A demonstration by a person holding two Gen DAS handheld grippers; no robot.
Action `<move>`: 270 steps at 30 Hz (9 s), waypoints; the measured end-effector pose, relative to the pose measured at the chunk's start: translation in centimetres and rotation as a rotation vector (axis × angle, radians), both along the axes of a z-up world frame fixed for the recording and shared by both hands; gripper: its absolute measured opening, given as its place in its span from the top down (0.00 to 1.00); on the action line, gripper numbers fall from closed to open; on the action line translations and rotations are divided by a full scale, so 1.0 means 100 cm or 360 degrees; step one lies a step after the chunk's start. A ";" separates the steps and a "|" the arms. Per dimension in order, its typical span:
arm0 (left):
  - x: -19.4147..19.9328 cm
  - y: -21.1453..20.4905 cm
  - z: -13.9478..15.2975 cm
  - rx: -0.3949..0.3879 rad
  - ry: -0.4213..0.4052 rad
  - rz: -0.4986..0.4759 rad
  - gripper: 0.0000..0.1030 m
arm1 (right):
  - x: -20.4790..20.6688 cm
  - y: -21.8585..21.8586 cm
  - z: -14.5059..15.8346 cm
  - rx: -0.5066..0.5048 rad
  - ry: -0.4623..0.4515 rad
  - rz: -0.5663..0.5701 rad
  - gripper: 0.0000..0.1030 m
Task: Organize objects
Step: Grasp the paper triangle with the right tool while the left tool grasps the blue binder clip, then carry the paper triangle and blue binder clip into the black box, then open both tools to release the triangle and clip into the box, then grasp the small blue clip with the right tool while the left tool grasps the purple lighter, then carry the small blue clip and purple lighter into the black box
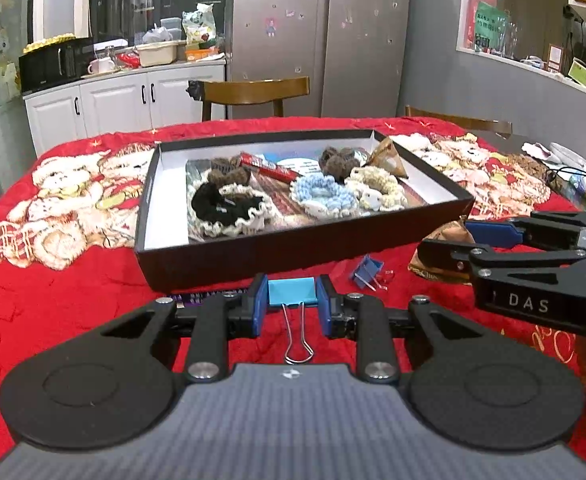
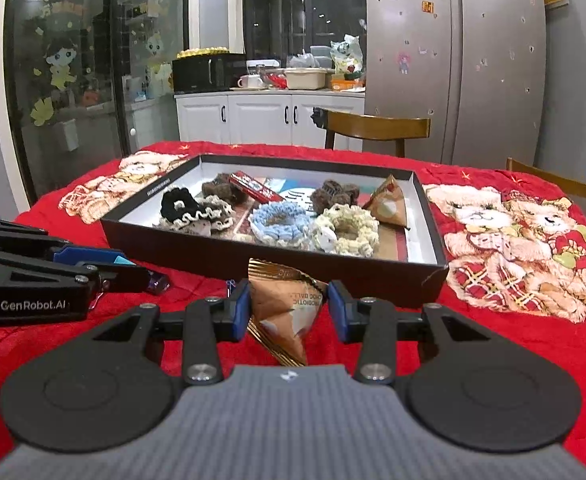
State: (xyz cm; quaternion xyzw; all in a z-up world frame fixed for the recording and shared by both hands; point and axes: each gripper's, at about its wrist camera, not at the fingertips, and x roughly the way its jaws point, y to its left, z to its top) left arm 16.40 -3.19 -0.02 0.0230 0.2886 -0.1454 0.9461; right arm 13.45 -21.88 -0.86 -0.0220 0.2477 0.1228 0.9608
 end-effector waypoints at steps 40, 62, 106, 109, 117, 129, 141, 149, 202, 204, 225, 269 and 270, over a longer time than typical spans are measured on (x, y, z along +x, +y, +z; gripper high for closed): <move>0.075 0.021 0.080 -0.0031 -0.0193 0.0163 0.70 | 0.052 0.017 0.078 -0.0087 -0.0258 0.0029 0.57; 0.165 0.011 0.014 -0.0019 -0.0013 0.0188 0.70 | 0.146 0.030 0.004 -0.0043 0.0021 -0.0037 0.57; 0.163 0.006 0.004 0.0060 -0.0050 0.0207 0.49 | 0.146 0.029 -0.007 -0.0057 0.0015 0.0011 0.33; 0.158 0.006 0.008 0.0056 -0.0092 0.0220 0.34 | 0.144 0.029 -0.005 -0.0061 0.0004 0.0010 0.32; 0.142 0.004 0.028 0.0034 -0.0141 0.0231 0.27 | 0.128 0.030 0.013 -0.0060 -0.0071 0.0000 0.29; 0.091 0.020 0.074 0.0045 -0.0220 0.0336 0.17 | 0.087 0.014 0.051 -0.0132 -0.0120 -0.0012 0.27; 0.021 0.036 0.057 0.0143 -0.0171 0.0277 0.08 | 0.029 0.016 0.052 -0.0134 -0.0061 0.0114 0.23; 0.017 0.016 0.009 0.0241 -0.0048 0.0196 0.07 | 0.014 0.033 0.010 -0.0221 -0.0003 0.0187 0.22; 0.028 0.025 -0.019 0.0022 0.0110 0.0106 0.18 | 0.018 0.034 -0.017 -0.0158 0.0069 0.0277 0.75; 0.025 0.024 -0.012 0.0005 0.0081 0.0093 0.18 | 0.015 0.033 -0.013 -0.0151 0.0042 0.0271 0.75; 0.083 0.004 0.034 0.0031 -0.0091 0.0103 0.18 | 0.062 0.001 0.035 -0.0116 -0.0153 0.0068 0.75; 0.149 -0.035 -0.013 0.0210 0.0022 0.0100 0.17 | 0.126 -0.016 -0.014 -0.0091 0.0039 -0.0061 0.48; 0.149 -0.035 -0.012 0.0210 0.0020 0.0099 0.17 | 0.125 -0.017 -0.014 -0.0087 0.0039 -0.0062 0.46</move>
